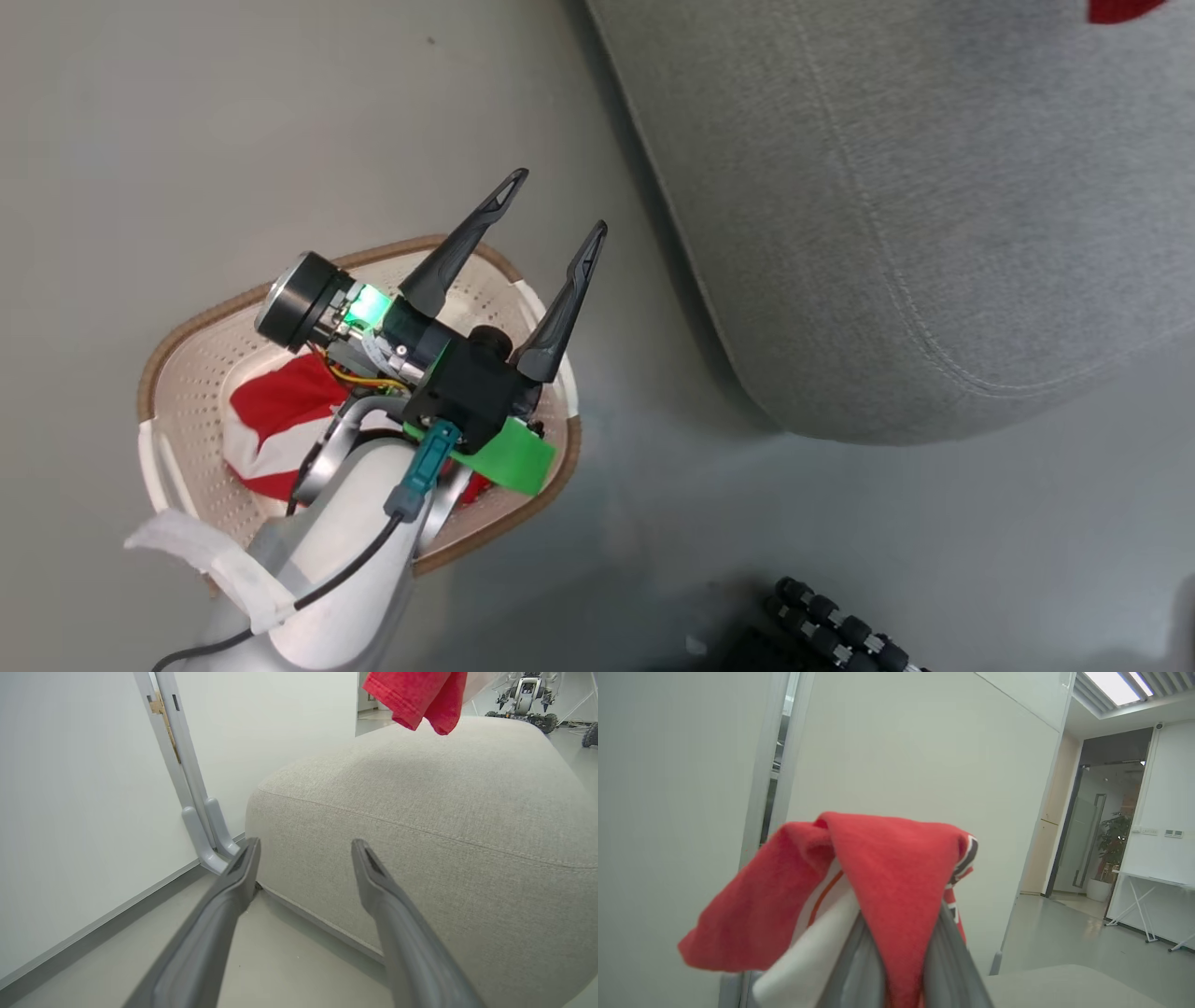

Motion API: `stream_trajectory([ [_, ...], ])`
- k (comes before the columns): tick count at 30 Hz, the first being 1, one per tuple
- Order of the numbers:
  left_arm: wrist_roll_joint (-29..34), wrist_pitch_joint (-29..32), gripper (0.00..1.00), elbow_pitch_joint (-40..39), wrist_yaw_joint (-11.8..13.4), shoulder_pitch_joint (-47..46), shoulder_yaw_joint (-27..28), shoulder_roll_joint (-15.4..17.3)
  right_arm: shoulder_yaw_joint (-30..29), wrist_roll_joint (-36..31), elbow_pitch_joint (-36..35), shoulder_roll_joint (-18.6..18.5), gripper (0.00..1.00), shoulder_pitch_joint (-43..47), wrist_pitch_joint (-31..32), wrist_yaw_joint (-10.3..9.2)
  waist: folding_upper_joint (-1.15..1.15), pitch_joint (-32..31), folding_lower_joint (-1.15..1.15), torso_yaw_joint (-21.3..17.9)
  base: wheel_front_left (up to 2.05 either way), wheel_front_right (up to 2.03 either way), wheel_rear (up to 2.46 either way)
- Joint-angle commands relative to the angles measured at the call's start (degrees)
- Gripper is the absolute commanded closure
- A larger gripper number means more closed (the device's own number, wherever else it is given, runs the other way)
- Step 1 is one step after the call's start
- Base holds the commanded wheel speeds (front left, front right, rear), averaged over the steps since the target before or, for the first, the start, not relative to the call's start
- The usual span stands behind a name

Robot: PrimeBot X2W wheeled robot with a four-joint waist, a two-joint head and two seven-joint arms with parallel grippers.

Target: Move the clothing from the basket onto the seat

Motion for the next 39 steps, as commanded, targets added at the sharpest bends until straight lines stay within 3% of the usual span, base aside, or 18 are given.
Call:
stream_trajectory([
  [1, -0.5, 0.0, 0.0, -0.1, 0.4, -0.9, -0.4, -0.5, -1.1, -0.6, 3.2, -1.1, 1.0, -0.6, -0.2, -0.08, 0.0, 6.2, -0.01, 7.1, 0.0, 0.0, 0.0],
  [3, -0.8, 0.0, 0.0, 0.0, 0.5, -0.8, -1.1, -0.9, -2.3, -0.2, 8.4, -1.3, 1.0, -0.5, -0.2, -0.08, 0.0, 6.5, -0.01, 8.4, 0.0, 0.0, 0.0],
  [7, -1.7, 0.0, 0.0, -0.1, 1.2, 0.3, -1.9, -1.5, -6.5, 8.0, 18.6, 0.6, 1.0, -0.9, -0.2, -0.08, 0.0, 6.2, -0.01, 9.9, 0.0, 0.0, 0.0],
  [13, -2.7, 0.0, 0.0, -0.6, 2.7, 1.4, -2.0, -2.2, -5.6, 8.5, 27.1, -0.8, 1.0, 1.1, -0.2, -0.07, 0.0, 5.9, -0.01, 10.5, 0.0, 0.0, 0.0],
  [14, -2.8, 0.0, 0.0, -0.5, 2.8, 1.5, -2.1, -2.3, -5.7, 8.4, 27.6, -0.8, 0.78, 1.1, -0.2, -0.08, 0.0, 5.8, -0.01, 10.4, 0.0, 0.0, 0.0],
  [15, -2.9, 0.0, 0.0, -0.3, 2.8, 1.8, -2.3, -2.4, -5.2, 8.3, 27.6, -0.7, 0.0, 1.4, -0.2, -0.07, 0.0, 5.4, -0.01, 10.4, 0.0, 0.0, 0.0],
  [25, -5.2, 0.0, 0.0, 0.9, 3.5, 4.3, -2.0, -3.0, -3.4, 6.4, 22.6, 2.9, 0.0, 12.1, -0.2, -0.08, 0.0, -2.3, -0.01, 10.0, 0.0, 0.0, 0.0],
  [34, -8.3, 0.0, 0.0, 1.4, 4.8, 11.1, 1.8, -4.0, 4.9, 0.3, 15.8, 8.7, 0.0, 27.7, -0.2, -0.08, 0.0, -13.5, -0.01, 12.6, 0.0, 0.0, 0.0],
  [39, -10.0, 0.0, 0.0, 1.1, 5.8, 16.4, 5.1, -5.2, 13.9, 1.5, 13.5, 10.4, 0.0, 35.4, -0.2, -0.08, 0.0, -19.4, -0.01, 15.8, 0.0, 0.0, 0.0],
])
